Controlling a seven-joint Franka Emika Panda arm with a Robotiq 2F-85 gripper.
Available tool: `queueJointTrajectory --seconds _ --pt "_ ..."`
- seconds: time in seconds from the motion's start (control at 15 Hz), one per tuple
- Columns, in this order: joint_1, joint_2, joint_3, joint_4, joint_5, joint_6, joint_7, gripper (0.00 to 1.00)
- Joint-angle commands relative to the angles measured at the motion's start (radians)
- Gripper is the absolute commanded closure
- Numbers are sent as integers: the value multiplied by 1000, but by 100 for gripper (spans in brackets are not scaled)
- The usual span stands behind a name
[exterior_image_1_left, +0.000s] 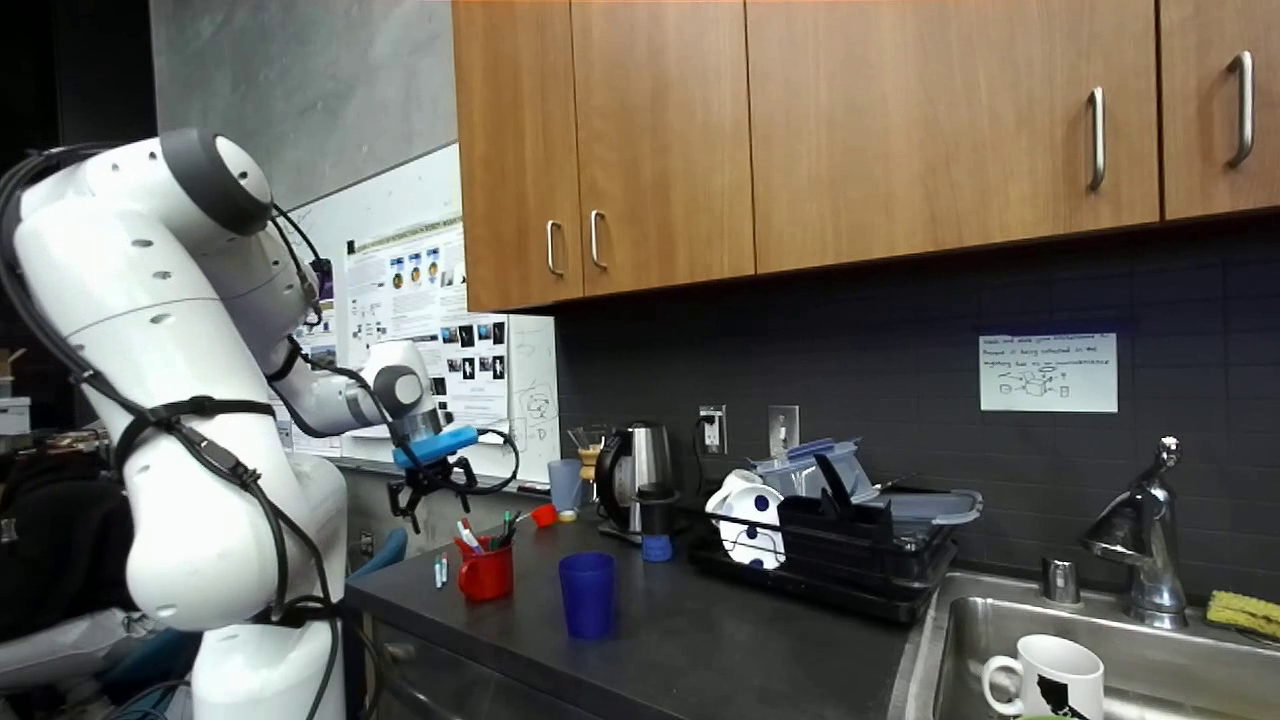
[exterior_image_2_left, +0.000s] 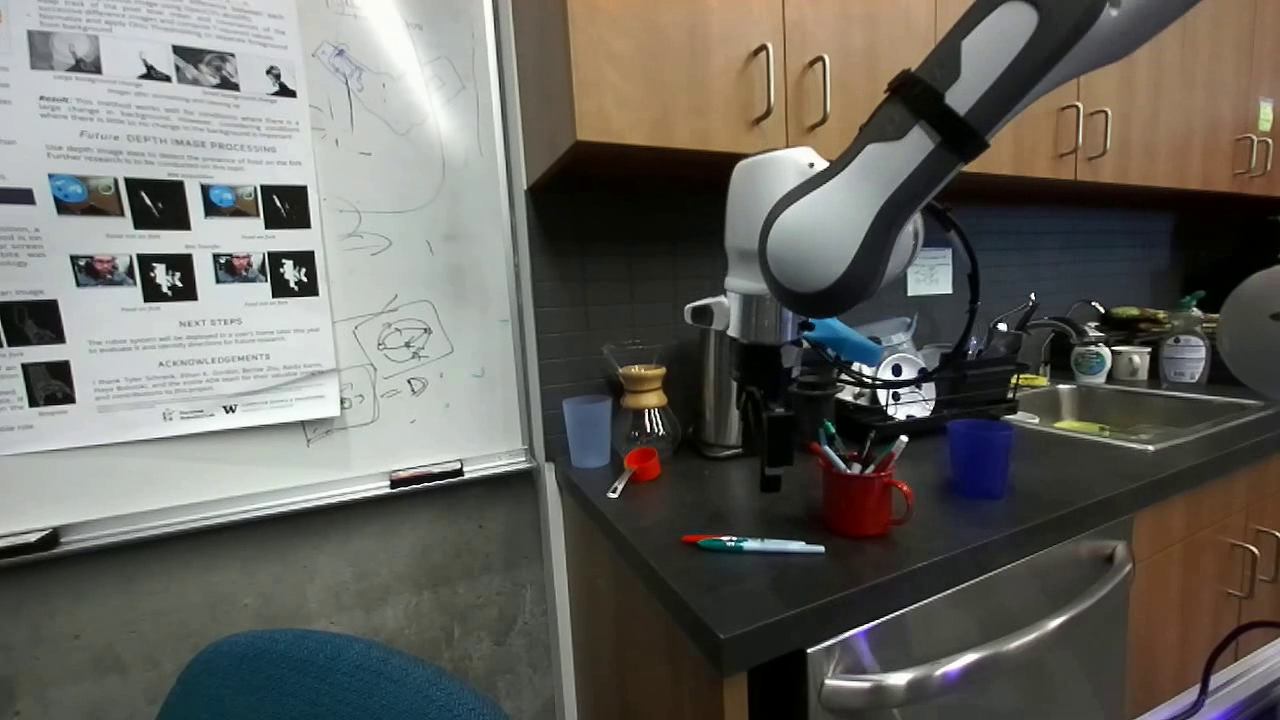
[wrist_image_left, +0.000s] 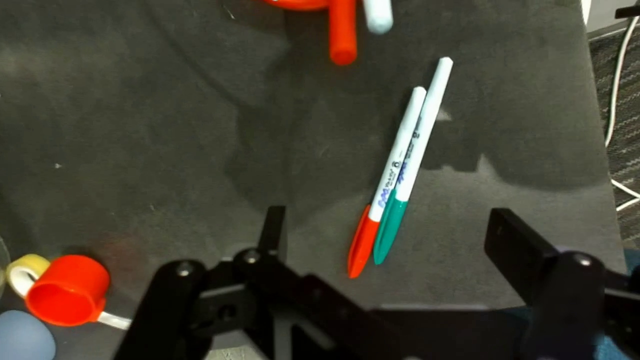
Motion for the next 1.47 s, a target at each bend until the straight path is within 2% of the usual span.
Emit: queueJointTrajectory --seconds 0.0,0.4,0.93,1.0,1.07,1.13,1.2,1.4 --pt "-99 -120 77 20 -51 25 -35 0" --pt "-253 -198 230 27 -40 13 -38 0" --pt "-447 -164 441 23 32 35 -54 0" --pt "-584 -273 573 17 -138 72 71 0" --pt "-642 -263 632 19 -162 81 86 0" --pt "-584 -152 588 29 -12 74 -13 0" --pt "-628 -153 634 33 -1 81 -11 0" --pt "-686 -108 694 48 71 97 -44 0"
